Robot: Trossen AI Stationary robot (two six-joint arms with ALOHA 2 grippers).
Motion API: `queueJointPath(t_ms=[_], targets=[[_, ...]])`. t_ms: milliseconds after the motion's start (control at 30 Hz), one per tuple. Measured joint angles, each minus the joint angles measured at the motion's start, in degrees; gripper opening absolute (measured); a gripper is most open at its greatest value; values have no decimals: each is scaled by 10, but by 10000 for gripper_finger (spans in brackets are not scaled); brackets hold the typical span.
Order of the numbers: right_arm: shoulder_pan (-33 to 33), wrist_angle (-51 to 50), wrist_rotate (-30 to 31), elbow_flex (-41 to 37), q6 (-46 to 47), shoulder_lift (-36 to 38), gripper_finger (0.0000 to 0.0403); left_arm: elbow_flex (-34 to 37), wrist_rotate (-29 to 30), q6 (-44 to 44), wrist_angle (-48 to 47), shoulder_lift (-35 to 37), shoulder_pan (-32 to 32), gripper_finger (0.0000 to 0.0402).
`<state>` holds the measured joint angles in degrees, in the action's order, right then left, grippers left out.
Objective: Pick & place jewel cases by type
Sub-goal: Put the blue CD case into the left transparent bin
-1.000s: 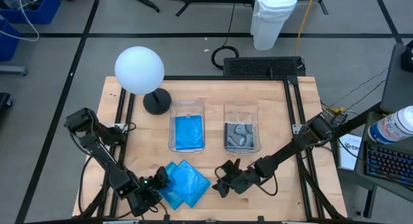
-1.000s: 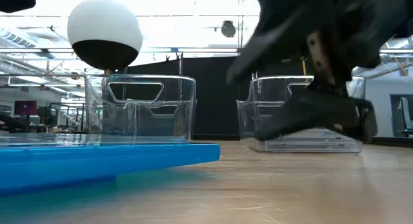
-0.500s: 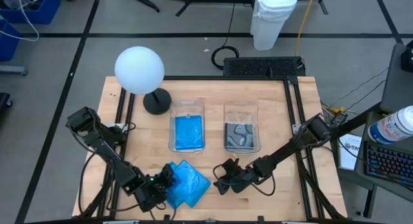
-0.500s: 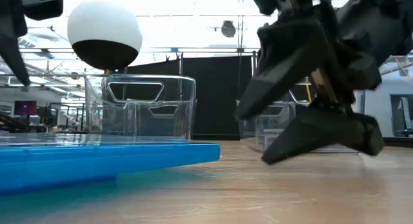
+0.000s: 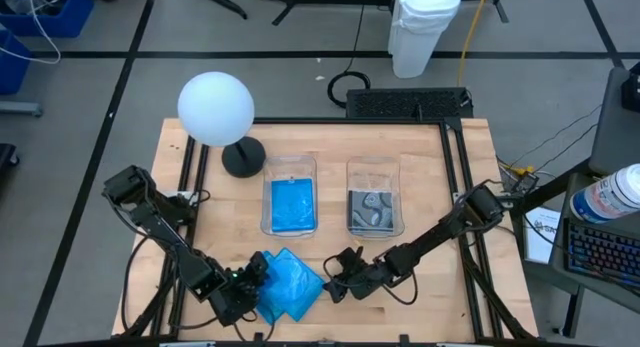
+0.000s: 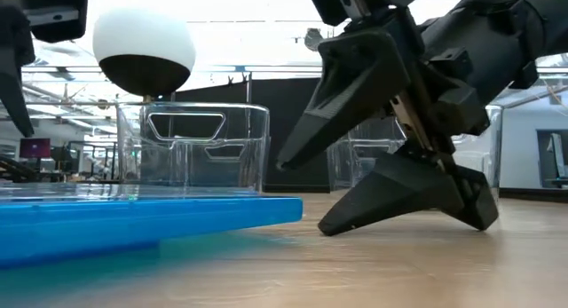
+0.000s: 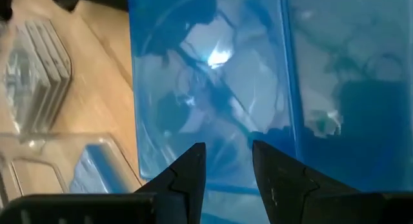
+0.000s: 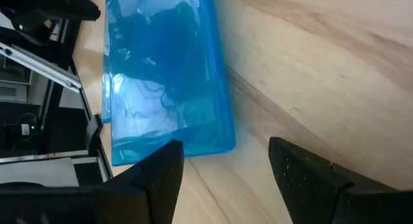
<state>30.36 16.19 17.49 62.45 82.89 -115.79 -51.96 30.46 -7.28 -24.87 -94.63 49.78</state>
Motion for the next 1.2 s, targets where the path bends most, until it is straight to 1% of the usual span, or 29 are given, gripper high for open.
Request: queueJointPath(t_ms=[200,267,600,733,900,1033,1200], targets=[[-7,1,-5,2,-9,-2,219,0,-5,34,-26,0,0,131],[-9,1,3,2,-10,-3,219,0,-5,35,-28,0,1,131],[-11,3,3,1,-20,-3,219,0,-6,38,-35,0,4,131],[-11,3,4,1,-24,-3,219,0,-34,43,-36,0,6,131],[-11,4,5,1,-35,-4,219,0,-30,70,-79,0,22,131],[-12,21,7,0,-46,-5,219,0,-21,113,-117,0,31,131],[-15,28,6,0,-47,-7,219,0,-33,135,-121,0,32,131]])
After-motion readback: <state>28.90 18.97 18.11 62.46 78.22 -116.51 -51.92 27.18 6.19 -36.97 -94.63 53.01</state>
